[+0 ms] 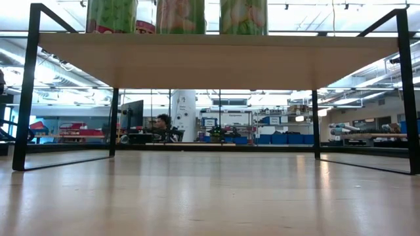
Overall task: Pick and place cans onto a shelf
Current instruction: Put the canned corn on the shelf aligned with the small canned oranges
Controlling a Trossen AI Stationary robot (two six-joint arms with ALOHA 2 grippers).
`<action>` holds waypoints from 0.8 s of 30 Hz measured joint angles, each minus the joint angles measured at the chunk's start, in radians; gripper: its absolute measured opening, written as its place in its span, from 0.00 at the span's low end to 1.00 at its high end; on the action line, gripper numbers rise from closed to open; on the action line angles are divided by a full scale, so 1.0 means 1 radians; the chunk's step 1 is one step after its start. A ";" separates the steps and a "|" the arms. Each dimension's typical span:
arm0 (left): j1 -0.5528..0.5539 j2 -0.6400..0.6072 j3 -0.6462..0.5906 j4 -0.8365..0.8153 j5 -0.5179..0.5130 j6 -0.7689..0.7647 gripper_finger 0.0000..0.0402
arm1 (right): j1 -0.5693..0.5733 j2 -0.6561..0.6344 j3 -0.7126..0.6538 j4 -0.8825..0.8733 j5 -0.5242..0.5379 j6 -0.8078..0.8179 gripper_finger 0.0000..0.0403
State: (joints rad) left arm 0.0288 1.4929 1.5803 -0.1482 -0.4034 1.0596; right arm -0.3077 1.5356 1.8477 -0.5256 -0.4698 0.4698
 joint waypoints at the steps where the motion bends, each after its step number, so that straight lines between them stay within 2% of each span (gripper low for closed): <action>1: 0.000 0.000 0.000 0.000 -0.001 0.001 0.69 | 0.000 0.000 0.000 -0.001 0.000 -0.001 0.68; 8: 0.000 0.000 0.000 0.009 0.001 -0.032 0.78 | 0.000 0.000 0.000 -0.006 -0.001 -0.033 0.68; 13: -0.001 0.000 0.000 0.008 -0.022 -0.084 0.79 | 0.000 -0.005 0.000 -0.008 -0.003 -0.088 0.70; 19: -0.030 -0.043 0.000 0.003 -0.174 -0.195 0.79 | 0.005 -0.070 0.001 -0.045 -0.031 -0.219 0.69; 24: -0.051 -0.119 0.000 -0.030 -0.327 -0.419 0.79 | 0.066 -0.135 0.000 -0.154 0.017 -0.353 0.69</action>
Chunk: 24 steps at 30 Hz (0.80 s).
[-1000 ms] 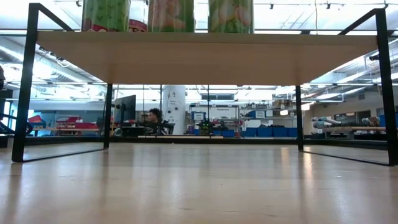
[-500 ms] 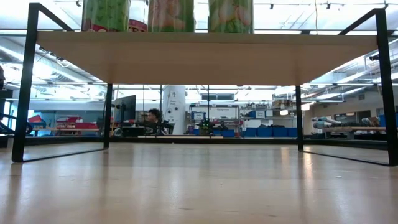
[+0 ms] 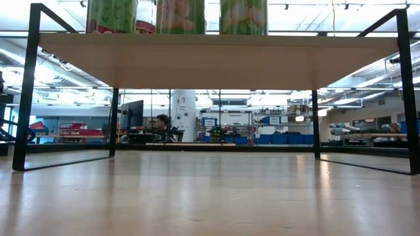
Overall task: Pick and place cans onto a shelf
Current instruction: Put the canned corn on the shelf aligned with the small canned oranges
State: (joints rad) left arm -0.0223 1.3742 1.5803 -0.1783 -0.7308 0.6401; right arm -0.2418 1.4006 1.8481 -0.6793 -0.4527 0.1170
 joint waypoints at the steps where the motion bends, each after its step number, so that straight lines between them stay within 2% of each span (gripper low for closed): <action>1: 0.001 -0.013 0.000 -0.018 -0.024 -0.067 0.79 | 0.024 -0.011 0.000 -0.018 0.016 -0.020 0.69; 7: 0.022 -0.087 0.000 -0.199 -0.081 -0.497 0.79 | 0.225 -0.045 -0.026 -0.091 0.164 -0.077 0.69; 12: 0.003 -0.099 0.000 -0.357 -0.077 -0.775 0.79 | 0.381 -0.145 -0.236 0.044 0.322 -0.040 0.69; 18: -0.046 -0.097 0.000 -0.399 -0.069 -0.876 0.79 | 0.534 -0.280 -0.579 0.334 0.497 0.091 0.69; 24: -0.072 -0.090 0.000 -0.410 -0.068 -0.892 0.79 | 0.630 -0.325 -0.776 0.418 0.667 0.149 0.69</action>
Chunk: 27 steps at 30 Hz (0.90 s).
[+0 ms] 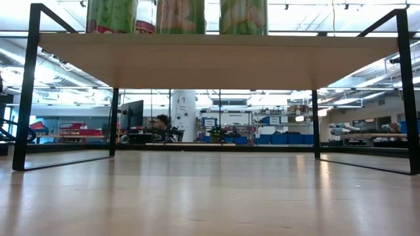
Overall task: Pick and place cans onto a shelf
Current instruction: Put the canned corn on the shelf aligned with the small canned oranges
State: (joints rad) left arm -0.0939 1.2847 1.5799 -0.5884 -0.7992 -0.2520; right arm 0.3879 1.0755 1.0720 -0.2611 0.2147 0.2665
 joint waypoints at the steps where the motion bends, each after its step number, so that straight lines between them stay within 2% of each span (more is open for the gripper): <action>1: -0.003 0.000 0.000 -0.012 -0.001 0.000 0.79 | 0.010 -0.004 -0.025 0.007 0.024 0.003 0.69; 5: -0.021 0.003 0.000 -0.070 0.002 -0.023 0.79 | 0.043 -0.010 -0.155 0.105 0.069 -0.028 0.69; 11: -0.069 0.010 -0.001 -0.148 0.018 -0.111 0.79 | 0.069 -0.036 -0.418 0.439 0.104 -0.054 0.69; 16: -0.104 0.011 -0.001 -0.161 0.019 -0.142 0.79 | 0.059 -0.042 -0.550 0.584 0.139 -0.105 0.69; 27: -0.113 0.011 -0.001 -0.164 0.018 -0.157 0.79 | 0.026 -0.001 -0.580 0.618 0.128 -0.131 0.70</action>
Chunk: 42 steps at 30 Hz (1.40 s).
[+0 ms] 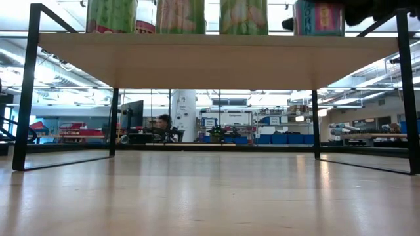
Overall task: Pick and place cans onto a shelf
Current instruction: Put the canned corn on the shelf aligned with the small canned oranges, then return to Home Position
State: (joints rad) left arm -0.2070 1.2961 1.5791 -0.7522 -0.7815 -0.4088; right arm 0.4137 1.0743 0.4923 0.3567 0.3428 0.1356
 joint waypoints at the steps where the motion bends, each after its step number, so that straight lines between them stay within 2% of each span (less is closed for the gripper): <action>1: 0.000 0.000 0.000 0.000 0.000 0.000 0.79 | 0.000 0.012 0.000 0.006 0.000 0.000 0.70; 7: 0.000 0.000 0.000 -0.001 0.000 0.000 0.79 | -0.002 0.070 0.004 0.020 0.003 0.000 0.72; 17: 0.000 0.000 0.000 -0.008 0.000 0.000 0.79 | -0.002 0.069 0.004 0.019 0.005 -0.016 0.73; 27: 0.000 0.000 0.000 -0.009 0.000 0.000 0.79 | -0.002 0.069 0.008 0.052 0.005 -0.035 0.85; 33: 0.000 0.000 0.000 -0.009 0.000 -0.001 0.79 | -0.002 0.040 0.078 0.041 0.002 -0.085 0.86; 38: 0.001 0.000 0.000 -0.009 0.016 -0.030 0.79 | -0.018 -0.041 0.132 0.031 -0.052 -0.068 0.86; 42: 0.006 0.000 -0.009 0.002 0.059 -0.026 0.78 | -0.109 -0.107 0.149 -0.006 -0.161 0.021 0.86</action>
State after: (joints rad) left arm -0.2006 1.2957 1.5703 -0.7501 -0.7223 -0.4343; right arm 0.3047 0.9669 0.6414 0.3506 0.1820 0.1566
